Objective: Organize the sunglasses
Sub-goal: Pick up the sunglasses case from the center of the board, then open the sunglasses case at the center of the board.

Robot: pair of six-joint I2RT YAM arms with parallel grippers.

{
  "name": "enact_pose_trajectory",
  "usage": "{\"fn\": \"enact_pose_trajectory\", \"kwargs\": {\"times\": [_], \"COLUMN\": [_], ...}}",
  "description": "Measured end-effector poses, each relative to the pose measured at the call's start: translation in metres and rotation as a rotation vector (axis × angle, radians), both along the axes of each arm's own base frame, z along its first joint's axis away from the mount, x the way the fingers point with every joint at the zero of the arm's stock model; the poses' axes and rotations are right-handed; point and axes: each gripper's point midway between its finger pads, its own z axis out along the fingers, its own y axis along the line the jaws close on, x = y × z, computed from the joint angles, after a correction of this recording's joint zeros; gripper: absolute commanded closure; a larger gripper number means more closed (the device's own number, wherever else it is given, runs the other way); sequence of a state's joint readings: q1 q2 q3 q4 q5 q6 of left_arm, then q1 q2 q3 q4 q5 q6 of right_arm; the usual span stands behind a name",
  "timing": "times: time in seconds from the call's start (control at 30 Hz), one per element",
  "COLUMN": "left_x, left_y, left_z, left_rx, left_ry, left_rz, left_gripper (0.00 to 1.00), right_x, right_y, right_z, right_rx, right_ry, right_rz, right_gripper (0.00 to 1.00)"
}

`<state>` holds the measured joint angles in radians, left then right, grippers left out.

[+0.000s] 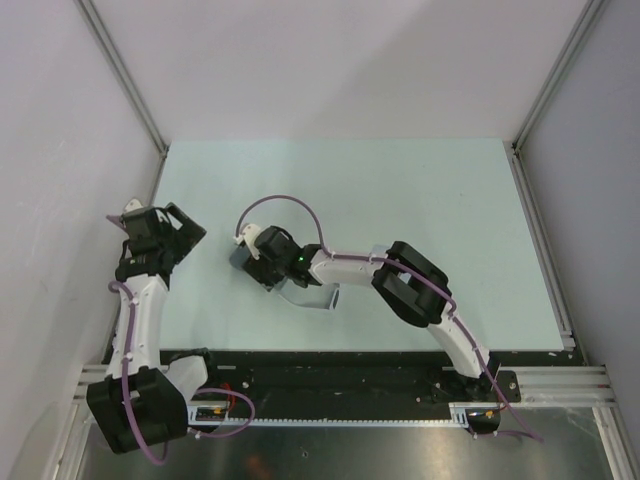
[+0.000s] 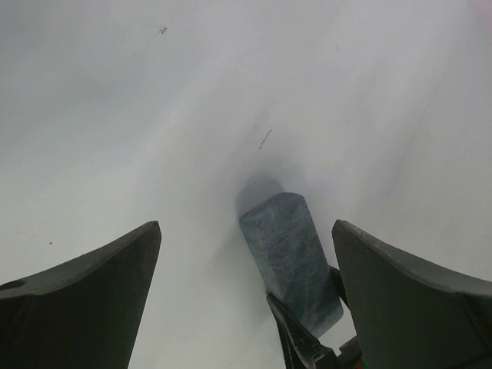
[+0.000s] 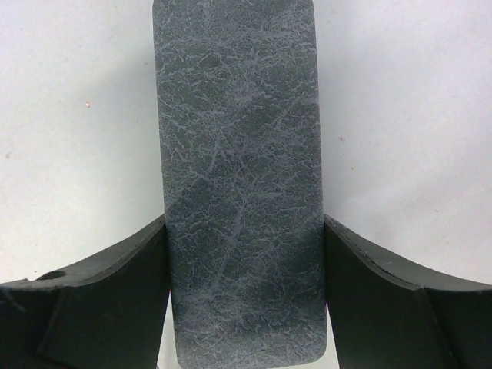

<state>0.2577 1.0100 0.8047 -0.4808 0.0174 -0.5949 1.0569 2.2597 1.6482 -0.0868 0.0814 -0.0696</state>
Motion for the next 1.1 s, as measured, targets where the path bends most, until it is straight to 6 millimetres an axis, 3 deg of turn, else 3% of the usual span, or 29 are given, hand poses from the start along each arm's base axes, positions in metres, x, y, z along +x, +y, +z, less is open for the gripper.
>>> {"fn": "enact_pose_trajectory", "kwargs": {"times": [0.27, 0.4, 0.57, 0.7, 0.83, 0.9, 1.1], "left_x": [-0.002, -0.002, 0.012, 0.019, 0.015, 0.006, -0.02], "left_y": [-0.004, -0.007, -0.033, -0.062, -0.097, -0.114, -0.162], "left_z": [0.006, 0.019, 0.066, 0.111, 0.164, 0.197, 0.255], "left_rx": [-0.014, -0.024, -0.075, -0.121, -0.186, -0.198, -0.202], "left_ry": [-0.024, -0.069, -0.197, -0.353, -0.566, -0.692, -0.876], "left_rz": [-0.017, -0.038, -0.195, -0.373, -0.57, -0.674, -0.918], "left_gripper": [0.0, 0.0, 0.0, 0.0, 0.0, 0.0, 0.0], "right_x": [-0.001, 0.001, 0.029, 0.064, 0.084, 0.084, 0.06], "right_y": [-0.003, -0.012, -0.037, -0.077, -0.118, -0.134, -0.152], "right_z": [0.004, 0.029, 0.102, 0.182, 0.247, 0.278, 0.34], "right_rx": [0.014, 0.065, 0.22, 0.395, 0.53, 0.59, 0.71], "right_ry": [0.037, 0.106, 0.157, 0.151, 0.125, 0.125, 0.142], "right_rz": [-0.026, -0.066, -0.166, -0.264, -0.318, -0.32, -0.232], "right_gripper": [0.73, 0.73, 0.73, 0.73, 0.72, 0.71, 0.71]}}
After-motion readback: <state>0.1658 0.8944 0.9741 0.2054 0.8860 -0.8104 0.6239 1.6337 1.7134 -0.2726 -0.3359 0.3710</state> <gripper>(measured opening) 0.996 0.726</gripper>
